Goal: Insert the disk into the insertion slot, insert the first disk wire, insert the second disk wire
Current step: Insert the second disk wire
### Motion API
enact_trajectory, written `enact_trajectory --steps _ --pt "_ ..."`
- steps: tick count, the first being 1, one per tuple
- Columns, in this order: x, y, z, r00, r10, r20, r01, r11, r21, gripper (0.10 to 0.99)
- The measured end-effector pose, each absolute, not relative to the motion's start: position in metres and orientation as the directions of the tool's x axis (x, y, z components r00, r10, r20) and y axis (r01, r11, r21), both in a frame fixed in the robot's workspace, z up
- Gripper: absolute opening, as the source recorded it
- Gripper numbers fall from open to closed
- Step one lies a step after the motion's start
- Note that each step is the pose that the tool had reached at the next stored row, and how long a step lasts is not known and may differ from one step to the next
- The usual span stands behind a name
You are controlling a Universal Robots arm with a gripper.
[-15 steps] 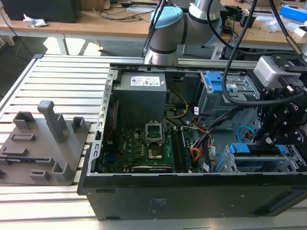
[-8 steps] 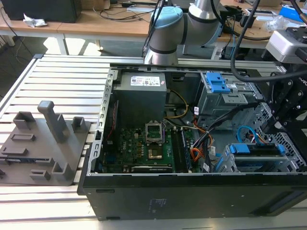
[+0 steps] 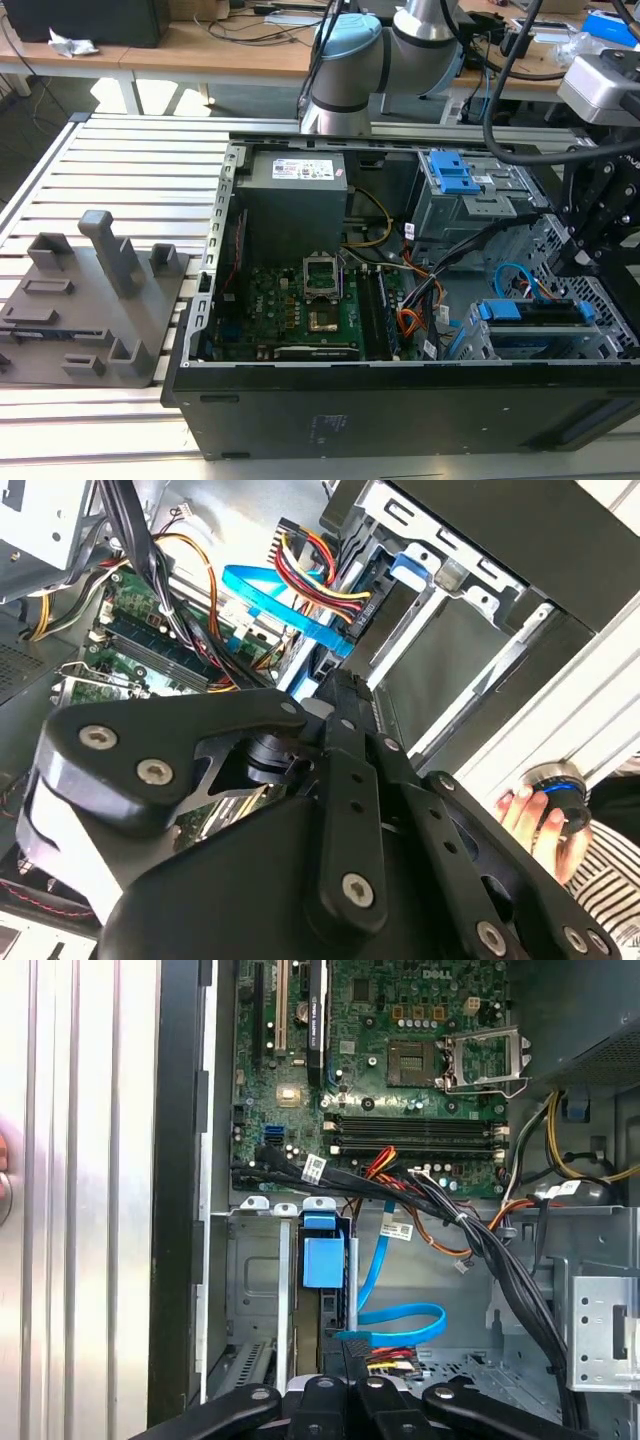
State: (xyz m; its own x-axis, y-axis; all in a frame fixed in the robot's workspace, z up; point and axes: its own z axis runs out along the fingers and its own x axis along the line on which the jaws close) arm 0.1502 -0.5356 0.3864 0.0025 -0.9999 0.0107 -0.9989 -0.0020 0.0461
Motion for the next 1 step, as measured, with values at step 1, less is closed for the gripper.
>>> enact_trajectory --steps 1 --pt "0.1502 -0.5356 0.3864 0.003 -1.0 0.011 -0.999 -0.002 0.046 0.106"
